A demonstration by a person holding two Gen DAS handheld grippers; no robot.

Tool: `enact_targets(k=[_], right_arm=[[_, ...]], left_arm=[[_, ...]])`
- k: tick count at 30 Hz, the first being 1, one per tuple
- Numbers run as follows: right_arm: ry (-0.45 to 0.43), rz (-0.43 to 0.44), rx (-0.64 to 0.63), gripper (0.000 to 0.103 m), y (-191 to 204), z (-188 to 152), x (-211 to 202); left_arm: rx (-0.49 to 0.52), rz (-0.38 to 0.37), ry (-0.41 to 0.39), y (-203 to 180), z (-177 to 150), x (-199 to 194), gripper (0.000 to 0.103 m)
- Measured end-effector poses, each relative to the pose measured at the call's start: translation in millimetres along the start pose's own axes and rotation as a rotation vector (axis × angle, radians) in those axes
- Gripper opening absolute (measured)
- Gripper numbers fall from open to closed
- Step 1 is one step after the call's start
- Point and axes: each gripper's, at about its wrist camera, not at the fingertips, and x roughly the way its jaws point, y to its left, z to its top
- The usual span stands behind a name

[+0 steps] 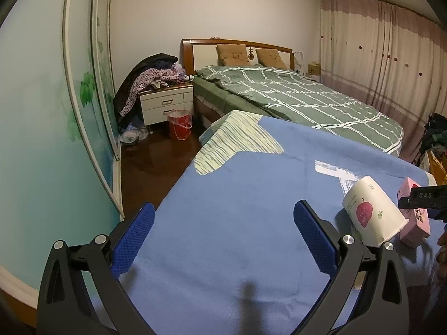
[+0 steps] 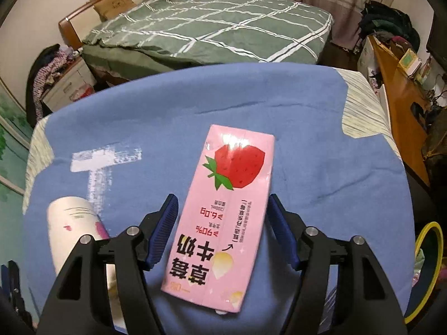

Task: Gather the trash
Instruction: 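Grasp the pink strawberry milk carton with the right gripper, then carry the carton over the bin and open the right gripper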

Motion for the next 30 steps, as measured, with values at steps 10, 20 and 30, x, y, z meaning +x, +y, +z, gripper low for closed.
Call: enact_targets(k=[10, 20, 30], right_arm=[[-0.090, 0.025, 0.016, 0.048, -36, -38, -33], [-0.247, -0.017, 0.129, 0.048, -127, -110, -107], [-0.253, -0.224, 0.403, 0.048, -269, -166, -127]], left_arm=[[0.003, 0.004, 0.005, -1, -1, 0, 0.098], [0.005, 0.005, 0.003, -1, -1, 0, 0.098], [0.026, 0.012, -0.005, -1, -1, -4, 0.098]])
